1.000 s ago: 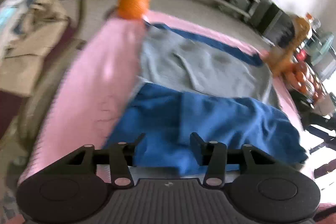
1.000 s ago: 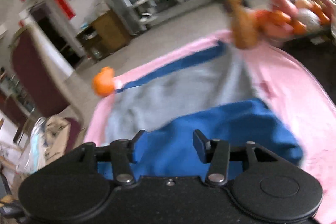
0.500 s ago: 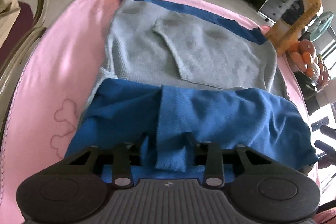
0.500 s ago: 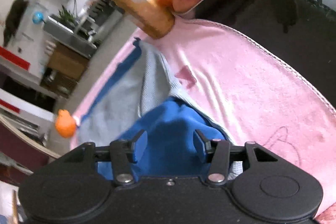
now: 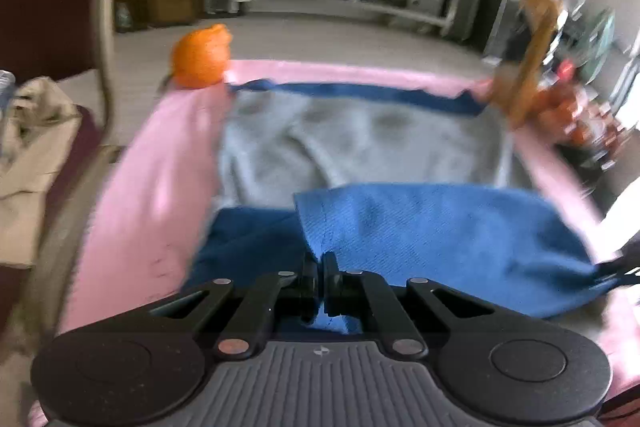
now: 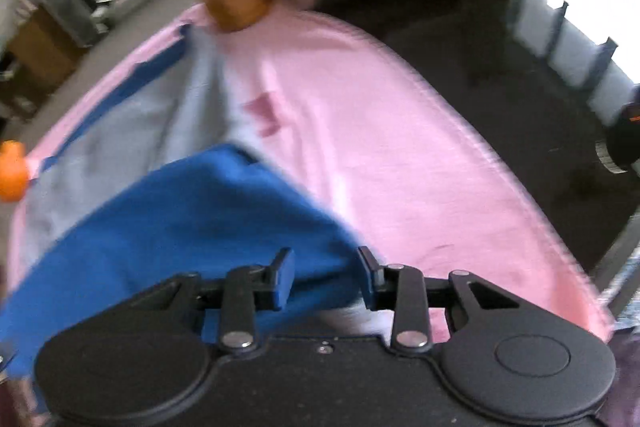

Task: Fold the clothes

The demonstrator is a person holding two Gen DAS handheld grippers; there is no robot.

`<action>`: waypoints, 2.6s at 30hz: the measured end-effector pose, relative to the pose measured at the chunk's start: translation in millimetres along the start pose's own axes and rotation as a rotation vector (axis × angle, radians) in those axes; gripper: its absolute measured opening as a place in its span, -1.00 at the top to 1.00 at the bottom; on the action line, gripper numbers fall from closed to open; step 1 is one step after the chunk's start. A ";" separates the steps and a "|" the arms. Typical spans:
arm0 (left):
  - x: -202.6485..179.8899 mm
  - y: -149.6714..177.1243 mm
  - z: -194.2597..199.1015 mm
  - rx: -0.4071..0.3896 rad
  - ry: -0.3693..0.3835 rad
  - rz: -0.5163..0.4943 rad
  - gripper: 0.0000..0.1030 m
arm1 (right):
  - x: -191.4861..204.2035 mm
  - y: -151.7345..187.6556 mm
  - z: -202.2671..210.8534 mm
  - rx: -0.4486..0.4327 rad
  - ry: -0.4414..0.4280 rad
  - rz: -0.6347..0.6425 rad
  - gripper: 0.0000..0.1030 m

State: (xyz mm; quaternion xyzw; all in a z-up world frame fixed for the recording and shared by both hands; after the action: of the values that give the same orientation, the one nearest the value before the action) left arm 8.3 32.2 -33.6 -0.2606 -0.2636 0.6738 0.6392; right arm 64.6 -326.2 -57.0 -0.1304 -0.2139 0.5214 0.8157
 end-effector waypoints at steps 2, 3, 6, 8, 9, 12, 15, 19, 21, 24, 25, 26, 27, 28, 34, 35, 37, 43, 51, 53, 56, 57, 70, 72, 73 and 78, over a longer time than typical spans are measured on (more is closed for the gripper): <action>-3.4 5.4 -17.7 0.058 -0.051 -0.048 0.75 | -1.5 -0.7 -4.4 0.021 0.020 0.011 0.32; -4.3 6.9 -25.4 0.089 -0.083 -0.072 0.63 | -0.6 0.3 -6.5 0.036 0.017 0.016 0.32; 5.1 5.4 -16.3 0.099 -0.093 -0.046 0.45 | 4.0 3.8 -7.6 0.048 0.023 0.040 0.27; 17.3 -0.9 6.2 0.005 -0.112 0.004 0.45 | 4.3 4.1 -1.0 0.018 0.034 0.049 0.20; 25.7 -4.8 17.0 -0.056 -0.128 0.038 0.45 | 2.5 4.7 2.8 0.001 0.028 0.042 0.20; 48.9 -15.1 27.7 -0.127 -0.091 0.139 0.54 | -3.0 5.3 16.1 -0.053 -0.080 -0.011 0.19; 53.0 -15.5 10.5 -0.035 0.081 0.206 0.64 | -2.3 3.3 23.4 -0.067 -0.279 -0.060 0.37; 19.3 -4.7 -12.3 0.096 0.115 0.047 0.63 | 10.7 8.2 -0.1 0.066 -0.300 -0.054 0.45; 11.0 5.4 -27.5 0.194 0.042 -0.023 0.63 | 14.5 9.5 -11.9 0.114 -0.200 -0.026 0.50; 18.1 17.4 -41.2 0.308 -0.030 -0.047 0.62 | 11.9 9.5 -19.3 0.130 -0.121 0.002 0.87; 19.2 16.5 -38.8 0.300 -0.032 -0.048 0.62 | 11.4 10.8 -18.1 0.121 -0.094 0.014 1.00; 20.4 16.4 -36.3 0.287 -0.039 -0.050 0.62 | 11.9 12.5 -15.8 0.108 -0.067 0.031 1.00; 21.4 16.4 -33.7 0.279 -0.046 -0.055 0.63 | 12.9 13.3 -13.7 0.095 -0.049 0.047 1.00; 21.9 16.3 -29.0 0.266 -0.050 -0.068 0.63 | 14.1 13.8 -11.3 0.083 -0.039 0.059 1.00; 27.2 -0.5 16.0 0.056 0.102 -0.066 0.62 | 6.4 12.5 22.1 -0.050 -0.190 0.027 0.44; 27.4 -4.8 15.8 0.037 0.122 -0.047 0.62 | 6.1 10.4 28.1 -0.077 -0.254 0.014 0.44; 27.2 -14.2 12.2 0.009 0.155 -0.011 0.62 | 6.9 4.9 33.9 -0.115 -0.348 -0.025 0.45; 20.3 -43.9 -39.1 0.095 0.136 0.046 0.83 | 32.9 -27.3 -4.5 -0.041 -0.481 -0.162 0.84; 31.8 -28.7 -87.3 0.241 -0.013 0.031 0.79 | 40.5 -36.4 -92.9 0.231 -0.411 -0.246 1.00; 32.8 -27.7 -84.6 0.233 -0.025 0.030 0.78 | 33.7 -41.0 -92.1 0.188 -0.383 -0.254 1.00; 33.2 -26.1 -76.8 0.213 -0.075 0.023 0.80 | 22.8 -41.1 -83.8 0.134 -0.353 -0.285 1.00; 35.1 -25.2 -71.5 0.203 -0.098 0.029 0.81 | 21.0 -38.5 -80.2 0.131 -0.359 -0.299 0.93; 12.8 3.9 -11.8 0.147 0.099 0.014 0.59 | 19.5 12.0 -5.7 0.104 -0.466 -0.127 0.37; 6.4 6.4 -21.7 0.171 0.073 -0.011 0.58 | 26.8 17.3 -9.6 0.137 -0.461 -0.093 0.44; 5.2 7.3 -26.6 0.181 0.063 -0.018 0.58 | 33.4 19.8 -9.2 0.140 -0.454 -0.060 0.48; 6.0 12.8 -43.5 0.207 0.048 -0.020 0.39 | 58.7 29.8 -6.4 0.146 -0.456 0.055 0.49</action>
State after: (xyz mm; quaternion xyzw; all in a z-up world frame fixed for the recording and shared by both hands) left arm 28.7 38.6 -74.1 -0.2067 -0.1797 0.6847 0.6754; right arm 65.4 -260.4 -63.0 0.0443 -0.3505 0.5736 0.7391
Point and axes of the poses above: each gripper's, at about its wrist camera, not at the fingertips, and z roughly against the way its jaws point, x to its left, y to its underside, the point moved 1 cm from there along -z, roughly the way its jaws point, and after that the axes turned 2 degrees about -x, right-handed, at the moved point
